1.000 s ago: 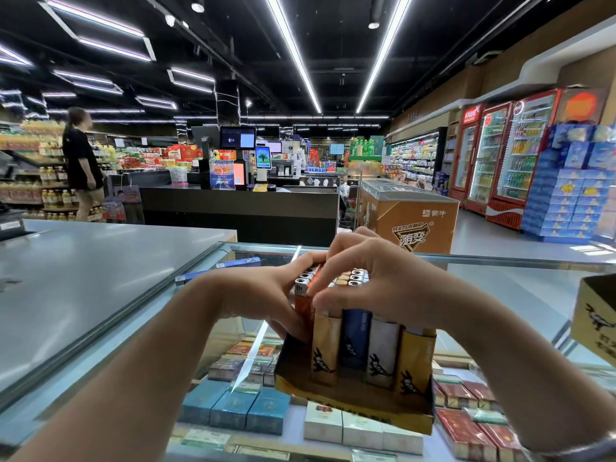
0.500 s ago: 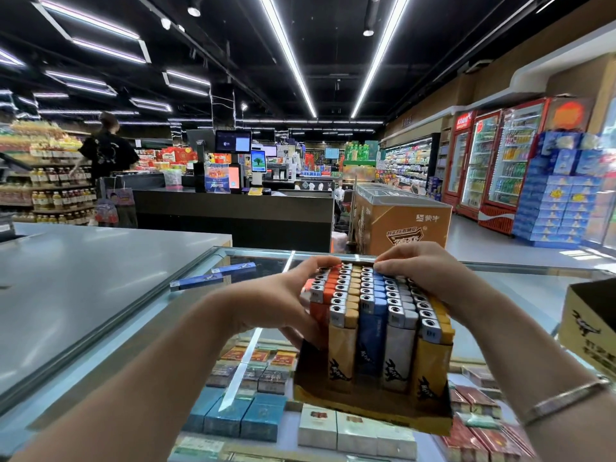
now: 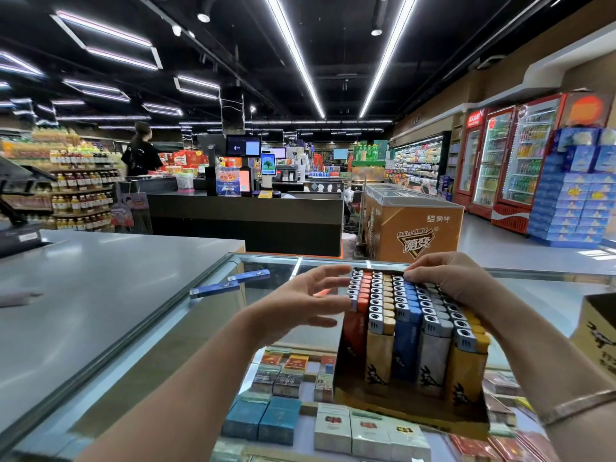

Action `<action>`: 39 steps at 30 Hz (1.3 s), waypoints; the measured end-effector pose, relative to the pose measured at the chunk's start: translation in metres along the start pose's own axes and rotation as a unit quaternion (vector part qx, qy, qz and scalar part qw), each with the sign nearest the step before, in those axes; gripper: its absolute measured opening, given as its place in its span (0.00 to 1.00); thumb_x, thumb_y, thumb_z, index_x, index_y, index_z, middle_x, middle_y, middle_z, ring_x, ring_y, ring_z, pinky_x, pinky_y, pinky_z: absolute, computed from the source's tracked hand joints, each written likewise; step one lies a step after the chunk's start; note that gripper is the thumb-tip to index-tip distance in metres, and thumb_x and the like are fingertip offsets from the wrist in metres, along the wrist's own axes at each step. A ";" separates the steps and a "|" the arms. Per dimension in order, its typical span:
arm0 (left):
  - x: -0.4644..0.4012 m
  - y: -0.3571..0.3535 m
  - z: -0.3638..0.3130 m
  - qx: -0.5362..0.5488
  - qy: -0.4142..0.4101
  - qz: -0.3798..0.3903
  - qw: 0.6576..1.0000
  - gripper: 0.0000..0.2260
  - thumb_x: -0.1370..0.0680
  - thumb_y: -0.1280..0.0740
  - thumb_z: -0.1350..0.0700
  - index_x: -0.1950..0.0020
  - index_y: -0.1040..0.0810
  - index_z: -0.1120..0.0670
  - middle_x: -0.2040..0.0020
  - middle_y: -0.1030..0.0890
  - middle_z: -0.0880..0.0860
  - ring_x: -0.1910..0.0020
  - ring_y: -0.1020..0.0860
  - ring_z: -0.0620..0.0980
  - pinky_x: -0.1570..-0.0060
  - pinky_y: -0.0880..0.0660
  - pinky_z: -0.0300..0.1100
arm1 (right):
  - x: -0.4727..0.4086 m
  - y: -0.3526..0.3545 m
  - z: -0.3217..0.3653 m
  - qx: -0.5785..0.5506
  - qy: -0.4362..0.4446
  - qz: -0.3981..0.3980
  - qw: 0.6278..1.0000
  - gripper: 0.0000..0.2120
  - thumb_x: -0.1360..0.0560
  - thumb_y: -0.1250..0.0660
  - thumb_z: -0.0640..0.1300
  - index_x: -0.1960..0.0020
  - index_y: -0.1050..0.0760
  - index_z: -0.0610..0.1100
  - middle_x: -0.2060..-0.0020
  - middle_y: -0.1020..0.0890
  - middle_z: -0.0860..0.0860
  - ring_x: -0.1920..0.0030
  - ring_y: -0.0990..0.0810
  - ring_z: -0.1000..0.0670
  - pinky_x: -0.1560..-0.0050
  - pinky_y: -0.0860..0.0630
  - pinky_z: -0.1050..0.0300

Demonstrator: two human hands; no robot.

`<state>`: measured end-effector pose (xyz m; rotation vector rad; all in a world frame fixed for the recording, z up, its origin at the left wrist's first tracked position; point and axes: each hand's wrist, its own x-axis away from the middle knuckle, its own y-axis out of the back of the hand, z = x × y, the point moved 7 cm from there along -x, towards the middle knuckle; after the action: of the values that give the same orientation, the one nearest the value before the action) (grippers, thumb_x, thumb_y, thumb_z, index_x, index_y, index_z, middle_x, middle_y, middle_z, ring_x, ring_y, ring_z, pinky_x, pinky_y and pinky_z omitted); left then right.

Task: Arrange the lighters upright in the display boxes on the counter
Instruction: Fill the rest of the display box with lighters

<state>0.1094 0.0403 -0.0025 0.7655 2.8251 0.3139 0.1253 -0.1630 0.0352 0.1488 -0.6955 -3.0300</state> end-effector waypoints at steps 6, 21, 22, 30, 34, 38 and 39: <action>-0.008 0.050 0.019 -0.158 0.029 -0.269 0.950 0.17 0.23 0.36 0.48 0.38 0.27 0.54 0.43 0.21 0.52 0.48 0.23 0.46 0.50 0.25 0.42 | 0.002 -0.002 0.001 -0.003 0.010 -0.006 1.000 0.04 0.31 0.28 0.41 0.59 0.21 0.41 0.66 0.17 0.47 0.71 0.19 0.53 0.70 0.27 0.62; -0.058 0.039 0.037 -0.504 0.043 -0.254 0.824 0.21 0.22 0.37 0.56 0.29 0.34 0.53 0.39 0.23 0.54 0.45 0.23 0.52 0.48 0.24 0.48 | -0.002 0.001 0.002 0.015 0.038 -0.026 0.999 0.03 0.30 0.29 0.42 0.62 0.21 0.44 0.67 0.18 0.49 0.72 0.20 0.57 0.72 0.27 0.66; -0.058 0.040 0.038 -0.504 0.045 -0.250 0.826 0.23 0.23 0.36 0.57 0.28 0.37 0.54 0.35 0.27 0.54 0.43 0.25 0.53 0.47 0.24 0.48 | -0.002 0.001 0.002 0.017 0.039 -0.029 0.999 0.04 0.30 0.29 0.42 0.62 0.21 0.44 0.67 0.18 0.49 0.72 0.20 0.56 0.72 0.27 0.66; -0.035 0.064 0.027 -0.496 0.026 -0.312 0.810 0.05 0.23 0.40 0.61 0.49 0.32 0.52 0.51 0.29 0.52 0.61 0.29 0.47 0.60 0.28 0.40 | -0.001 0.001 0.003 0.034 0.050 -0.045 0.997 0.04 0.30 0.29 0.43 0.63 0.20 0.44 0.66 0.18 0.49 0.67 0.20 0.54 0.67 0.30 0.63; 0.001 0.113 0.019 -0.520 0.089 -0.433 0.731 0.06 0.23 0.40 0.61 0.48 0.31 0.55 0.59 0.25 0.56 0.60 0.27 0.54 0.62 0.34 0.45 | -0.001 0.001 0.003 0.039 0.052 -0.048 0.997 0.04 0.30 0.29 0.43 0.63 0.20 0.45 0.65 0.18 0.49 0.67 0.20 0.54 0.67 0.29 0.63; 0.028 0.157 0.048 -0.501 0.247 -0.443 0.701 0.13 0.23 0.39 0.57 0.39 0.30 0.57 0.41 0.27 0.62 0.41 0.31 0.61 0.41 0.36 0.50 | 0.001 0.001 0.003 0.043 0.052 -0.044 0.997 0.04 0.30 0.29 0.44 0.62 0.20 0.44 0.65 0.18 0.49 0.66 0.20 0.53 0.66 0.29 0.62; 0.030 0.163 0.057 -0.493 0.277 -0.427 0.706 0.14 0.23 0.40 0.56 0.38 0.31 0.57 0.39 0.28 0.61 0.38 0.32 0.60 0.38 0.38 0.50 | 0.001 0.001 0.003 0.043 0.052 -0.044 0.997 0.04 0.30 0.29 0.44 0.62 0.20 0.44 0.65 0.18 0.49 0.66 0.20 0.53 0.66 0.29 0.62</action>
<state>0.1750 0.2019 -0.0201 -0.9653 2.4210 1.8318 0.1240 -0.1624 0.0382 0.3446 -0.8326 -3.0483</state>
